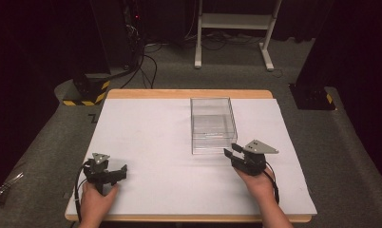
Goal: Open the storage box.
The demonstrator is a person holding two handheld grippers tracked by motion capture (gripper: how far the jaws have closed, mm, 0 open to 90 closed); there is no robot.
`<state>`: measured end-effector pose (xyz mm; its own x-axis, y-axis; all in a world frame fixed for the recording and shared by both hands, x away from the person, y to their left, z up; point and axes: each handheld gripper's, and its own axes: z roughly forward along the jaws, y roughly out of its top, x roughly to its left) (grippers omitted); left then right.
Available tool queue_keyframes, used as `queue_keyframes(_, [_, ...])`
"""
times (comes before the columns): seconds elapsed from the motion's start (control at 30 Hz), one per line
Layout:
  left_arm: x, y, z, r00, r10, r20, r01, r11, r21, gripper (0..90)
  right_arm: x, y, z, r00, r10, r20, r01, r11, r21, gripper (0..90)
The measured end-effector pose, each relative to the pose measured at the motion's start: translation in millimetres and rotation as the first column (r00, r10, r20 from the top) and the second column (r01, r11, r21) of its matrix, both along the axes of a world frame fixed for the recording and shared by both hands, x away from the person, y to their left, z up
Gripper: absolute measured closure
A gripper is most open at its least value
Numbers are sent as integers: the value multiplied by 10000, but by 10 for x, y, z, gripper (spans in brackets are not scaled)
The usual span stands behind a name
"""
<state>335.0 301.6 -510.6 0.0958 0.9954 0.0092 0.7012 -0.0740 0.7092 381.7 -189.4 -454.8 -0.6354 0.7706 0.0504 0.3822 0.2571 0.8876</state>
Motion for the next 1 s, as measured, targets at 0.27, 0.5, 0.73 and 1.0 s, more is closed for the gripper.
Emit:
queue_keyframes(0.27, [0, 0, 0, 10000, 1, 0, -1, 10000, -1, 5, 110, 57, -18, 9998, 215, -56, -215, 9998, 40, 571])
queue_keyframes(0.5, [0, 0, 0, 10000, 0, 1, 0, 10000, 0, 5, 168, 105, -16, 9995, 313, -74, -311, 9993, 194, 567])
queue_keyframes(0.73, [0, 0, 0, 10000, 1, 1, -1, 10000, 0, 5, 232, 145, -36, 9990, 421, -153, -417, 9987, 301, 574])
queue_keyframes(1.0, [0, 0, 0, 10000, -1, 2, 1, 10000, -3, 5, 285, 165, -54, 9980, 615, -155, -607, 9970, 476, 601])
